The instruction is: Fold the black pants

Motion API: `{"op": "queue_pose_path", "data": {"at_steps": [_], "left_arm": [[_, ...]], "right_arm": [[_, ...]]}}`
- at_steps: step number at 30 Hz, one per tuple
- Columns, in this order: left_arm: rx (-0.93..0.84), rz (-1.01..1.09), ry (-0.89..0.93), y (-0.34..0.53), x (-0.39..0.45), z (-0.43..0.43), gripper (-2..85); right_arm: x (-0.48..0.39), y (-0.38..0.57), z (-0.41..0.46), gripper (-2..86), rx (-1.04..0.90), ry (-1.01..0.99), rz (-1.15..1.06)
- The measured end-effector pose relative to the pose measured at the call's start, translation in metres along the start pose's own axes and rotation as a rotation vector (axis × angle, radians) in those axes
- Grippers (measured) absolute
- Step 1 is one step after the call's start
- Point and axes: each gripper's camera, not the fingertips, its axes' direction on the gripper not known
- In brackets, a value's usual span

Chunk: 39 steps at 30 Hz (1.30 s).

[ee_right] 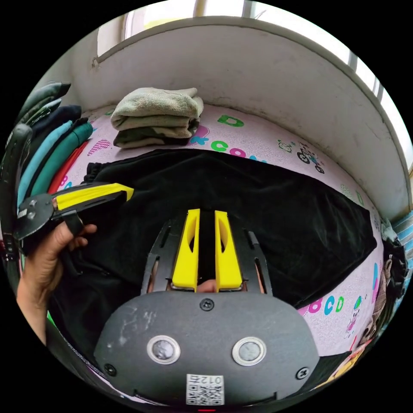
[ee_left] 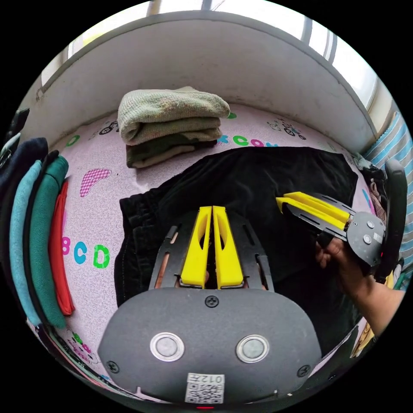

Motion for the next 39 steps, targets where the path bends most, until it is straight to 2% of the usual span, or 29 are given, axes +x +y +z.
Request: {"op": "queue_pose_path", "data": {"at_steps": [3, 8, 13, 16, 19, 21, 24, 30, 36, 39], "left_arm": [[0.0, 0.014, -0.03, 0.002, 0.003, 0.003, 0.4], [-0.018, -0.074, 0.034, 0.005, -0.014, 0.004, 0.3], [0.098, -0.01, 0.019, 0.012, 0.009, -0.026, 0.7], [0.006, 0.02, 0.113, 0.022, 0.032, -0.015, 0.7], [-0.06, 0.028, 0.118, 0.041, 0.042, 0.003, 0.6], [-0.061, 0.034, 0.086, 0.051, 0.042, 0.012, 0.5], [-0.041, 0.012, 0.156, 0.055, 0.032, 0.018, 0.3], [-0.036, -0.081, 0.287, 0.056, 0.012, 0.037, 0.0], [-0.052, -0.084, 0.244, 0.066, 0.021, 0.04, 0.1], [-0.051, -0.031, 0.224, 0.074, 0.04, 0.02, 0.2]], "right_arm": [[0.007, -0.001, -0.008, 6.2, -0.001, -0.03, 0.037], [0.02, -0.001, -0.027, 5.6, -0.024, -0.092, 0.051], [0.02, 0.029, -0.086, 7.1, 0.057, -0.096, 0.062], [0.011, 0.063, -0.117, 7.8, 0.095, -0.07, 0.078], [-0.001, 0.083, -0.125, 7.8, 0.109, -0.032, 0.029], [-0.001, 0.086, -0.12, 8.2, 0.098, -0.024, 0.027], [0.005, 0.078, -0.101, 8.7, -0.014, -0.072, 0.013], [0.027, 0.072, -0.111, 8.6, -0.001, -0.133, 0.063], [0.039, 0.068, -0.126, 8.3, -0.019, -0.14, 0.043], [0.061, 0.076, -0.156, 8.6, -0.051, -0.235, 0.041]]}}
